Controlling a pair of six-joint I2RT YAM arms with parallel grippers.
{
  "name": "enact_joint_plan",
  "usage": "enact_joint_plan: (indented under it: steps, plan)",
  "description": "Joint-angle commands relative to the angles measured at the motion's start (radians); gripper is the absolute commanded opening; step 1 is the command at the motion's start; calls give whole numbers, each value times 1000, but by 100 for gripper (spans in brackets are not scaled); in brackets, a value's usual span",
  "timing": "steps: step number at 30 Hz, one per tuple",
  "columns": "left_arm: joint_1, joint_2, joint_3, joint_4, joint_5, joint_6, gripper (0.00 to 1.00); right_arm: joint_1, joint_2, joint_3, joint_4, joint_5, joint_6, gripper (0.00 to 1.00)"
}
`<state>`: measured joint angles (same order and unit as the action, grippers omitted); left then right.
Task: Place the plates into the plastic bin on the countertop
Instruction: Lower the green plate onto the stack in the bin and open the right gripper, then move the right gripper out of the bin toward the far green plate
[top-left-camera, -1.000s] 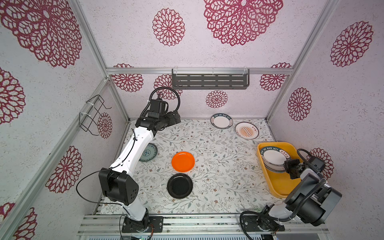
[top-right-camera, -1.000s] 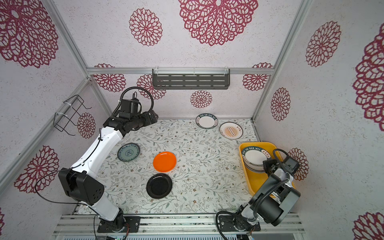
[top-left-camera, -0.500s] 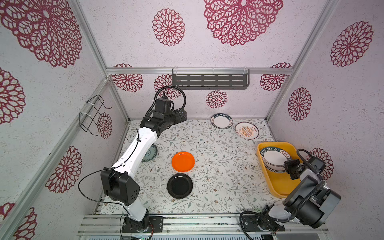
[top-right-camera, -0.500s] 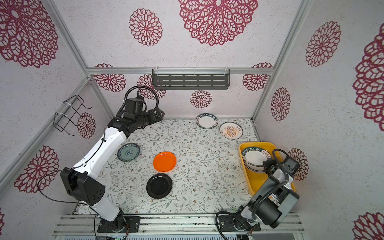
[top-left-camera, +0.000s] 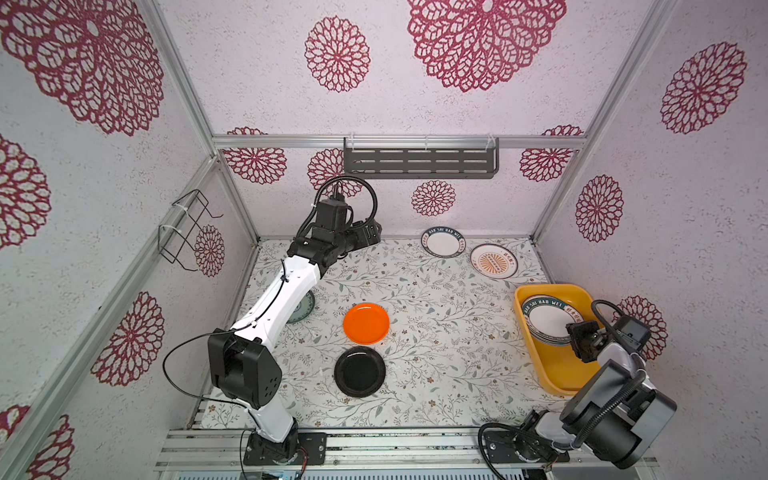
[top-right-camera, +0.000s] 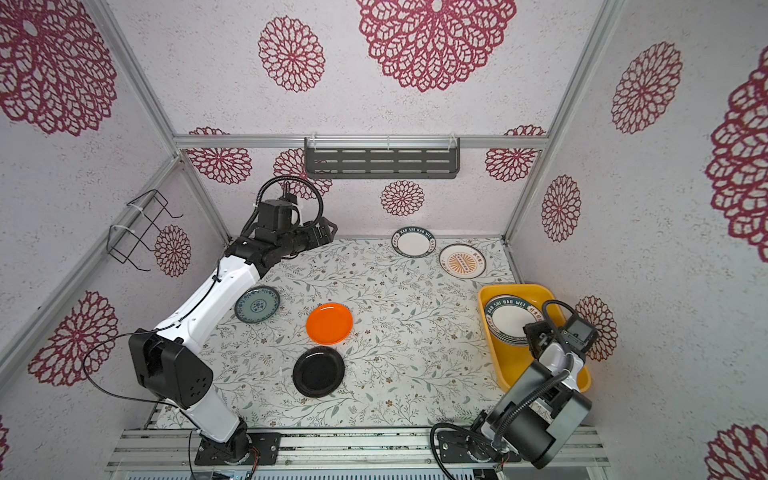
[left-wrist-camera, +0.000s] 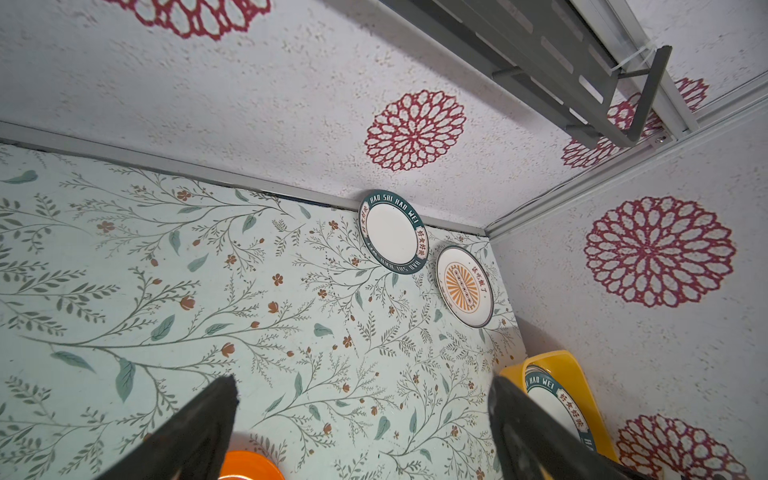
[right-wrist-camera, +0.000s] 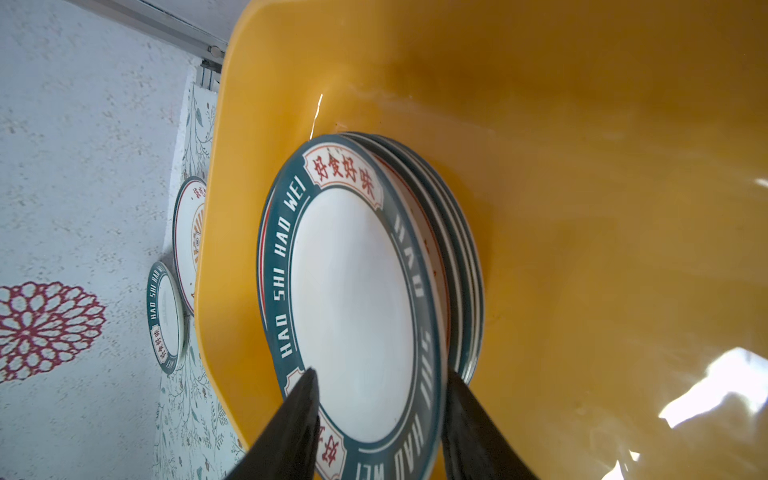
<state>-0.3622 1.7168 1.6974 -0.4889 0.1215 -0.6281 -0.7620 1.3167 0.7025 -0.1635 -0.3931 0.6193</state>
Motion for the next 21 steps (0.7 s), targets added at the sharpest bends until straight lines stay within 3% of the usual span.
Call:
enact_joint_plan:
  steps: [1,3,8,12,17,21]
  plan:
    - [-5,22,25,29,18,19,97,5,-38,16,-30,23,-14,65]
    - [-5,23,20,26,19,18,97,6,-37,41,-99,69,-32,79]
    - [-4,15,23,-32,-3,44,97,5,-71,101,-209,146,-81,91]
    - [-6,16,29,-49,-27,8,97,10,-87,113,-192,109,-57,94]
    - [-11,9,-65,74,-31,-69,97,85,-89,187,-251,123,-84,95]
    - [-30,65,6,26,-29,-69,97,152,-126,184,-224,88,-60,96]
